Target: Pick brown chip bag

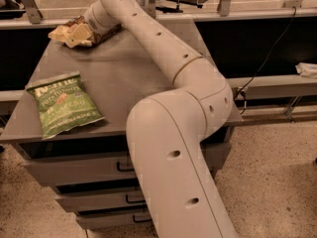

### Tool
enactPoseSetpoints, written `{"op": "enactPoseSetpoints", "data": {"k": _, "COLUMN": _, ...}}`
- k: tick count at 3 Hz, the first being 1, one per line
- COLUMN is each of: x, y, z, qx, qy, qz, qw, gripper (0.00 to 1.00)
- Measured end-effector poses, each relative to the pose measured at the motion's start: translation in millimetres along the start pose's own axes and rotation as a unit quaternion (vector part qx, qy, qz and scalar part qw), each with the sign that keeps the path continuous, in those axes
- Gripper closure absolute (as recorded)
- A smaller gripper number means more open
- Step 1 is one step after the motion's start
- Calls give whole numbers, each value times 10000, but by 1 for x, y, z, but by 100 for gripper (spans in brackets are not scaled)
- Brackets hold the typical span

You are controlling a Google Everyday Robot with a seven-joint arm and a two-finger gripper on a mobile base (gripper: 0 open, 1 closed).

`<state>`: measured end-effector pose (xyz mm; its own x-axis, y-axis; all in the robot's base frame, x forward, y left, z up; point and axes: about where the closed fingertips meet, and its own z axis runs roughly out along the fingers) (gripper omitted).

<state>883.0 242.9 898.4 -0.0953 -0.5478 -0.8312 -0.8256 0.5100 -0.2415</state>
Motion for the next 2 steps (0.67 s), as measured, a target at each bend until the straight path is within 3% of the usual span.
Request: {"op": "enactPoseSetpoints", "data": {"k": 2, "x": 14, "y": 10, "z": 15, "qx": -204, "qy": 25, "qz": 237, "qw": 9995, "gripper": 0}}
